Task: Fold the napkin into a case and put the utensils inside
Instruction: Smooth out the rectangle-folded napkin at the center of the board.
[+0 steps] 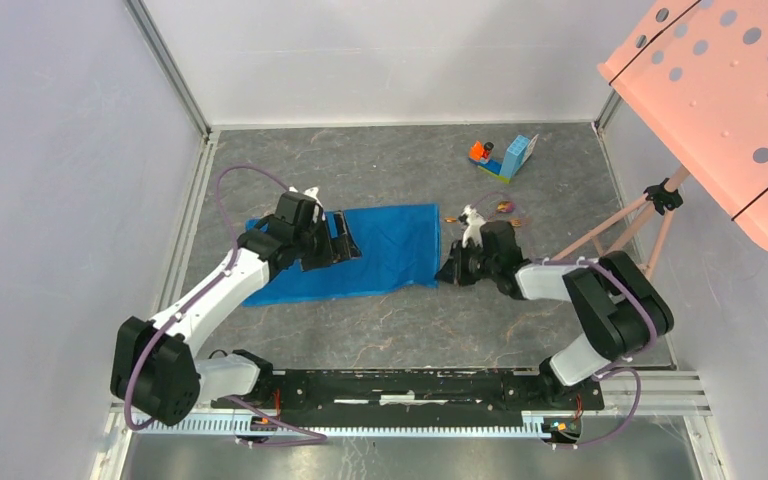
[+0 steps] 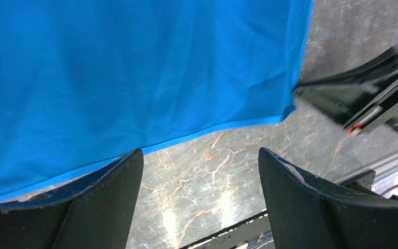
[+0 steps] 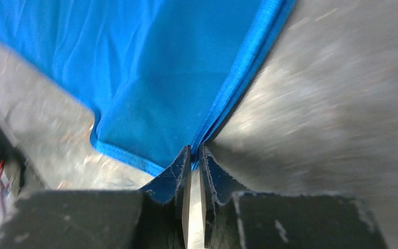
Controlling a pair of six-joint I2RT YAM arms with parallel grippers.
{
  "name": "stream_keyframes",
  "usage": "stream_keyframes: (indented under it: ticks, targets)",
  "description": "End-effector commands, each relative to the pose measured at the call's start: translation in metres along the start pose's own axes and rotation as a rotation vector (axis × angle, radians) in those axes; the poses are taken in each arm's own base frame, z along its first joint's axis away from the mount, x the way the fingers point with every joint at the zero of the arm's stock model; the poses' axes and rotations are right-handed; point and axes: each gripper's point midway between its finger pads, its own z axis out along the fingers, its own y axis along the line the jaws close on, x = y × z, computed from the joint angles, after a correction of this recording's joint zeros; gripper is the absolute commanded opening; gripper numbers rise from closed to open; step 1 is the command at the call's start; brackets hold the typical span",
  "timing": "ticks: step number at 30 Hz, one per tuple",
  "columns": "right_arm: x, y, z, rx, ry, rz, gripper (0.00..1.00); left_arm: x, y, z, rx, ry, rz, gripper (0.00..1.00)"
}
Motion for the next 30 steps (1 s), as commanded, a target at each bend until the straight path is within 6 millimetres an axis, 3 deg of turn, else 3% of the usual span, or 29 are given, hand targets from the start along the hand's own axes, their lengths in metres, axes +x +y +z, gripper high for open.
stream_keyframes:
  ticks: [1,3,6,8,12,16,22,30]
  targets:
    - [0.047,0.061,-0.014,-0.187,0.077,0.0,0.16,0.013,-0.014,-0.005,0.037,-0.002,-0.032,0.87]
    - [0.045,0.068,-0.024,-0.193,0.053,-0.017,0.25,0.026,-0.02,-0.002,0.048,0.024,-0.016,0.87]
    - [0.008,0.043,-0.028,-0.054,-0.043,-0.052,0.51,0.046,-0.032,0.003,0.062,0.06,0.001,0.87]
    - [-0.017,0.03,-0.028,-0.015,-0.091,-0.039,0.57,0.055,-0.042,0.007,0.083,0.074,0.012,0.87]
    - [-0.061,0.009,-0.019,0.021,-0.164,-0.009,0.55,0.07,-0.052,0.011,0.074,0.101,0.048,0.85]
    - [-0.09,0.007,-0.002,-0.002,-0.191,-0.046,0.4,0.082,-0.06,0.014,0.084,0.116,0.059,0.85]
    - [-0.101,0.004,0.018,-0.019,-0.177,-0.061,0.34,0.089,-0.063,0.014,0.092,0.126,0.062,0.85]
    - [-0.093,-0.001,0.026,-0.024,-0.163,-0.053,0.39,0.087,-0.065,0.012,0.099,0.117,0.058,0.85]
